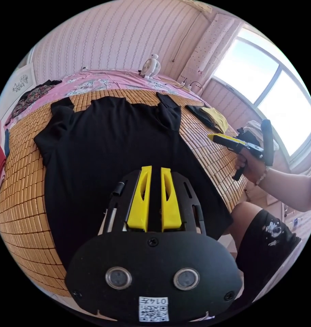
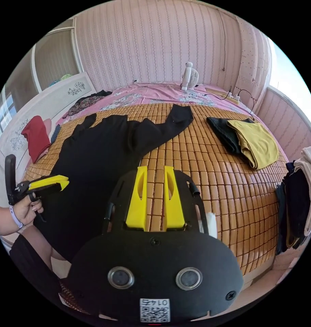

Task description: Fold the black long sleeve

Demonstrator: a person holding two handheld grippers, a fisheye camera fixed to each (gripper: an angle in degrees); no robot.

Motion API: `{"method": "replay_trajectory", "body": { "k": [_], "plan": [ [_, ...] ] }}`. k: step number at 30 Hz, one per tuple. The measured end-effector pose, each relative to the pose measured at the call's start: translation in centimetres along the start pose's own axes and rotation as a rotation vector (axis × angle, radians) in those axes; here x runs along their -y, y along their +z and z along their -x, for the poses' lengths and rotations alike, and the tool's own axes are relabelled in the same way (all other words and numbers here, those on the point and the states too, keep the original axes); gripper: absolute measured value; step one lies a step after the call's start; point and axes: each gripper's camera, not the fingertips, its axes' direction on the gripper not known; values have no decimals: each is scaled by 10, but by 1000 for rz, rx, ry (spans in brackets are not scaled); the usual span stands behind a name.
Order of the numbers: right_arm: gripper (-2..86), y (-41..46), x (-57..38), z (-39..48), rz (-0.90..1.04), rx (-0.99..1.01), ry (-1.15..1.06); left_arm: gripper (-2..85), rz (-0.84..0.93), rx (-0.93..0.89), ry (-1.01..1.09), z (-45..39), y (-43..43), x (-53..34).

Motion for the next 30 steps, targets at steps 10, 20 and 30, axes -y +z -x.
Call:
{"method": "replay_trajectory", "body": {
  "k": [10,20,30],
  "plan": [
    [103,64,143,-105,87,-77,-109,60,8,-39,-27,0,68,137],
    [68,222,254,-200,239,-97,140,62,163,21,-6,-13,159,224],
    [-6,195,228,-231,178,37,38,34,145,31,53,-12,166,247]
  ]
}}
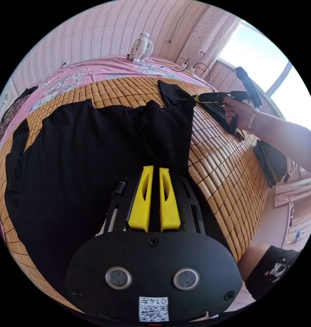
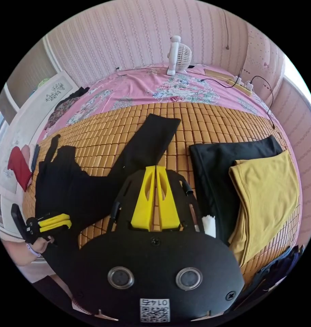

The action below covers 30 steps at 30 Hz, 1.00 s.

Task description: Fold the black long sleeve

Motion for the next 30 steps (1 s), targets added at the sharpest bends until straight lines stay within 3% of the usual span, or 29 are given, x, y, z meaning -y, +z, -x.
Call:
{"method": "replay_trajectory", "body": {
  "k": [6,9,11,13,22,25,30],
  "plan": [
    [0,-136,-71,-2,-55,137,-52,53,58,-54,-65,8,-5,23],
    [4,-191,-105,1,-8,29,-72,57,53,-107,-65,8,-15,32],
    [12,-206,-119,-21,13,-70,49,57,27,-106,-17,3,-28,40],
    [26,-213,-129,-40,-29,-35,83,58,18,-98,26,-2,-38,46],
    [133,-158,-223,-79,141,-54,98,58,9,-12,74,-1,-56,92],
    [125,-128,-234,-95,132,-30,206,59,18,44,114,-13,-42,112],
    [31,-89,-227,-127,215,125,332,58,161,141,153,-33,-1,129]
  ]
}}
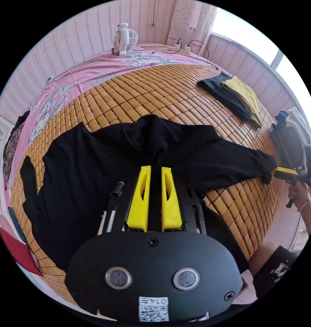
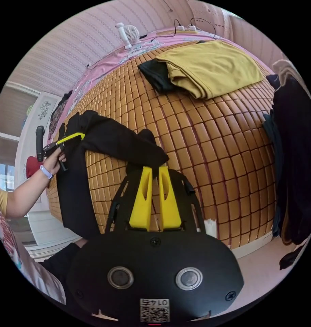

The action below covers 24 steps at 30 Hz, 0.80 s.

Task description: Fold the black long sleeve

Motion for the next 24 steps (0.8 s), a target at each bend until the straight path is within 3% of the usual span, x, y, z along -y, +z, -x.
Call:
{"method": "replay_trajectory", "body": {
  "k": [7,12,15,19,24],
  "plan": [
    [10,-68,-34,-6,135,173,-73,57,-67,-4,-2,-13,-9,0],
    [27,-132,-19,-9,-35,-44,-72,56,-49,-16,-13,-11,-19,8],
    [68,-116,-22,-26,-19,-75,-13,56,-80,-35,-23,-4,-34,13],
    [104,-62,-42,-21,98,43,47,57,-137,-30,-39,6,-53,26],
    [52,-7,-57,9,202,-60,2,63,-105,-35,-21,6,-34,52]
  ]
}}
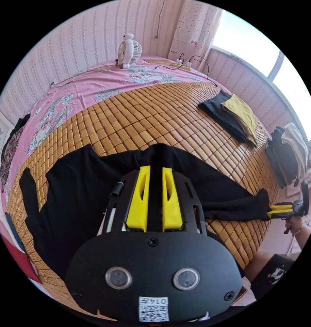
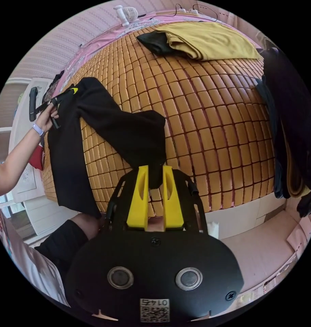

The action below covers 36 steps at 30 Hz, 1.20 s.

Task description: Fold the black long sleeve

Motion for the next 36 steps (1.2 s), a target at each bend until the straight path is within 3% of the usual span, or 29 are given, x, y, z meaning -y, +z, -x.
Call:
{"method": "replay_trajectory", "body": {
  "k": [3,5,7,14,21,25,31,36],
  "plan": [
    [27,-25,7,1,-61,5,13,66,71,10,28,-1,23,10],
    [21,-86,4,12,-239,-43,-36,66,64,-1,52,-1,24,13],
    [20,-117,-5,26,-297,-101,-111,65,69,-6,55,-1,23,14],
    [72,-68,-32,24,27,-133,-71,62,81,-35,19,5,19,14],
    [71,-52,-19,22,-103,-221,135,66,7,-1,81,10,4,32],
    [59,-19,-7,37,-83,-327,188,39,140,-23,90,3,37,34],
    [9,-16,-17,67,-159,-454,111,-8,79,22,36,8,32,36],
    [-2,-34,-17,69,-189,-433,94,-10,63,79,39,3,33,39]
  ]
}}
